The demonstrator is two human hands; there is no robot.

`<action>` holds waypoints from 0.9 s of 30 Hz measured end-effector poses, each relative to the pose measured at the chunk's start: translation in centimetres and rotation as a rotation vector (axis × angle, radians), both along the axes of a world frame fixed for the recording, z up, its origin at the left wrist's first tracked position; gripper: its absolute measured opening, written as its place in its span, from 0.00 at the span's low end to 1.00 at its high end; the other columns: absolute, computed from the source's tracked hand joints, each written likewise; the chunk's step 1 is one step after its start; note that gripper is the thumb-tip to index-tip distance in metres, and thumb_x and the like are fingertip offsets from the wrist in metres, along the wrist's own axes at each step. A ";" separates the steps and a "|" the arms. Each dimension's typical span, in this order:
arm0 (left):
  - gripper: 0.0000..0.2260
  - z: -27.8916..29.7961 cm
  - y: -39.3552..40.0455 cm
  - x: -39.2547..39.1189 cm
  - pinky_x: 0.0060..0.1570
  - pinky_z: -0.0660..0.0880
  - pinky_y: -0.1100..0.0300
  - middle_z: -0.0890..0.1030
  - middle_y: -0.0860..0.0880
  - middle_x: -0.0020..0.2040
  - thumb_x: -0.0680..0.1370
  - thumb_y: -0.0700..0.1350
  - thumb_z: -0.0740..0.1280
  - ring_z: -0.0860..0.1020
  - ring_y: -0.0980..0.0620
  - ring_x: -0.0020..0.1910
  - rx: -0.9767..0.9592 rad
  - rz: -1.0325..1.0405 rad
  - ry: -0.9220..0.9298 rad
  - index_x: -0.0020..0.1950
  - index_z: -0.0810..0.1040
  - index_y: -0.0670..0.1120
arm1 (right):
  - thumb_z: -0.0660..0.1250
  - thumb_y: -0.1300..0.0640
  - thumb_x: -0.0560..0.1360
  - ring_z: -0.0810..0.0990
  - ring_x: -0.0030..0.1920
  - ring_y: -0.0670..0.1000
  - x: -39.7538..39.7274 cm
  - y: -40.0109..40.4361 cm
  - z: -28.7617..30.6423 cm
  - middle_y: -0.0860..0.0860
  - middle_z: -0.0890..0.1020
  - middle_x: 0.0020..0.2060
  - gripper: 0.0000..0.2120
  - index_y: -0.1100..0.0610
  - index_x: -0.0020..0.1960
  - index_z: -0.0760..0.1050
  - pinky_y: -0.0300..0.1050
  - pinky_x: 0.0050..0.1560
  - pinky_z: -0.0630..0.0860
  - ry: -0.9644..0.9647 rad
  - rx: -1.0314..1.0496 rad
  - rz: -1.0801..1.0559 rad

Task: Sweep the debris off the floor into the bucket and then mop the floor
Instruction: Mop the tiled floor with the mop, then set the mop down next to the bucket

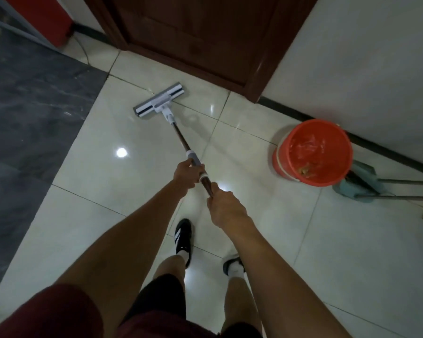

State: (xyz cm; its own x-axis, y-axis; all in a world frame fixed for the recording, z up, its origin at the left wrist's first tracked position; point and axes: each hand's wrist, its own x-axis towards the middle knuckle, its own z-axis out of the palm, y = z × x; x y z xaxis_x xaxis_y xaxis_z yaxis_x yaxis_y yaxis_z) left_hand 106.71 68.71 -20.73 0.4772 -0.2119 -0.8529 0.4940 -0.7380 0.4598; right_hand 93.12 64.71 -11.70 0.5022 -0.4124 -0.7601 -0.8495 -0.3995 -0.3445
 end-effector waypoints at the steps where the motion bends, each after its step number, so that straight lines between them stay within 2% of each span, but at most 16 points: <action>1: 0.18 0.4 -0.3 -1.6 0.40 0.78 0.55 0.84 0.42 0.56 0.78 0.47 0.70 0.84 0.45 0.50 0.013 -0.022 0.011 0.67 0.78 0.45 | 0.56 0.53 0.83 0.81 0.52 0.56 -1.7 -0.4 0.4 0.56 0.80 0.56 0.21 0.54 0.75 0.62 0.45 0.43 0.73 0.018 -0.004 0.027; 3: 0.16 1.1 -1.1 -5.1 0.49 0.80 0.51 0.84 0.41 0.56 0.81 0.45 0.67 0.84 0.43 0.52 0.019 -0.040 0.045 0.68 0.77 0.45 | 0.57 0.55 0.83 0.81 0.53 0.57 -5.2 -1.5 1.0 0.57 0.79 0.57 0.22 0.55 0.75 0.61 0.47 0.45 0.75 0.050 -0.018 0.086; 5: 0.14 2.1 -1.9 -8.8 0.51 0.79 0.50 0.84 0.41 0.55 0.82 0.43 0.64 0.84 0.43 0.49 0.010 -0.046 0.049 0.67 0.77 0.45 | 0.57 0.56 0.82 0.81 0.53 0.57 -9.0 -3.0 1.7 0.57 0.79 0.56 0.21 0.55 0.74 0.62 0.48 0.44 0.74 0.053 -0.043 0.133; 9: 0.17 3.8 -4.3 -15.5 0.39 0.77 0.57 0.84 0.41 0.56 0.83 0.43 0.61 0.83 0.47 0.43 0.000 -0.193 -0.047 0.72 0.74 0.46 | 0.58 0.56 0.81 0.81 0.47 0.56 -15.7 -7.1 3.5 0.54 0.80 0.51 0.13 0.56 0.65 0.69 0.46 0.40 0.71 0.006 -0.158 0.197; 11: 0.19 4.3 -5.7 -18.5 0.35 0.76 0.58 0.83 0.40 0.56 0.83 0.43 0.62 0.82 0.46 0.44 -0.006 -0.288 -0.099 0.74 0.72 0.47 | 0.58 0.55 0.81 0.78 0.41 0.54 -18.5 -9.4 4.5 0.53 0.79 0.48 0.12 0.55 0.63 0.70 0.46 0.38 0.71 0.025 -0.207 0.234; 13: 0.19 4.5 -7.1 -20.9 0.42 0.79 0.54 0.82 0.39 0.59 0.81 0.43 0.64 0.83 0.41 0.51 -0.011 -0.397 -0.155 0.73 0.74 0.48 | 0.58 0.55 0.81 0.74 0.38 0.53 -21.0 -11.5 5.2 0.52 0.77 0.45 0.11 0.55 0.62 0.71 0.45 0.37 0.69 0.047 -0.246 0.262; 15: 0.19 4.6 -8.5 -23.0 0.54 0.76 0.53 0.81 0.39 0.62 0.80 0.44 0.65 0.80 0.40 0.59 0.018 -0.571 -0.250 0.71 0.76 0.47 | 0.58 0.54 0.82 0.73 0.38 0.52 -23.2 -13.5 5.8 0.52 0.78 0.46 0.10 0.55 0.60 0.72 0.45 0.37 0.68 0.065 -0.277 0.285; 17: 0.19 5.2 -9.7 -24.7 0.57 0.72 0.55 0.80 0.42 0.65 0.80 0.43 0.67 0.78 0.42 0.61 0.025 -0.694 -0.361 0.71 0.76 0.47 | 0.58 0.53 0.82 0.74 0.39 0.52 -25.0 -15.4 6.7 0.52 0.79 0.49 0.10 0.55 0.59 0.73 0.45 0.38 0.68 0.086 -0.304 0.317; 20: 0.23 5.9 -12.0 -26.4 0.64 0.69 0.55 0.74 0.45 0.71 0.78 0.43 0.69 0.73 0.44 0.69 -0.002 -0.770 -0.448 0.74 0.72 0.48 | 0.59 0.54 0.81 0.77 0.42 0.53 -26.5 -18.7 8.4 0.52 0.79 0.49 0.09 0.55 0.58 0.74 0.45 0.39 0.69 0.105 -0.344 0.374; 22: 0.26 6.1 -13.8 -26.7 0.68 0.68 0.53 0.70 0.47 0.75 0.78 0.43 0.69 0.69 0.46 0.72 -0.014 -0.824 -0.494 0.76 0.69 0.49 | 0.61 0.55 0.81 0.78 0.39 0.53 -26.7 -21.3 9.4 0.51 0.79 0.43 0.08 0.56 0.55 0.76 0.44 0.36 0.69 0.113 -0.386 0.404; 24: 0.27 6.6 -16.0 -26.7 0.69 0.68 0.52 0.69 0.47 0.76 0.78 0.43 0.69 0.68 0.47 0.73 -0.039 -0.860 -0.533 0.77 0.67 0.49 | 0.63 0.55 0.80 0.76 0.34 0.51 -26.1 -23.9 10.4 0.48 0.76 0.35 0.07 0.56 0.51 0.79 0.41 0.30 0.65 0.133 -0.422 0.439; 25: 0.28 6.9 -17.0 -26.6 0.69 0.69 0.51 0.69 0.47 0.75 0.79 0.43 0.69 0.69 0.47 0.73 -0.052 -0.871 -0.552 0.78 0.67 0.49 | 0.63 0.56 0.80 0.76 0.34 0.51 -25.5 -25.2 10.9 0.49 0.77 0.35 0.07 0.56 0.51 0.79 0.41 0.29 0.66 0.150 -0.426 0.461; 27: 0.28 7.1 -19.2 -26.0 0.67 0.71 0.51 0.70 0.46 0.74 0.79 0.44 0.70 0.70 0.46 0.71 -0.071 -0.890 -0.605 0.78 0.66 0.49 | 0.63 0.59 0.79 0.79 0.37 0.53 -24.1 -27.8 11.9 0.51 0.80 0.39 0.06 0.57 0.51 0.79 0.44 0.35 0.72 0.173 -0.419 0.511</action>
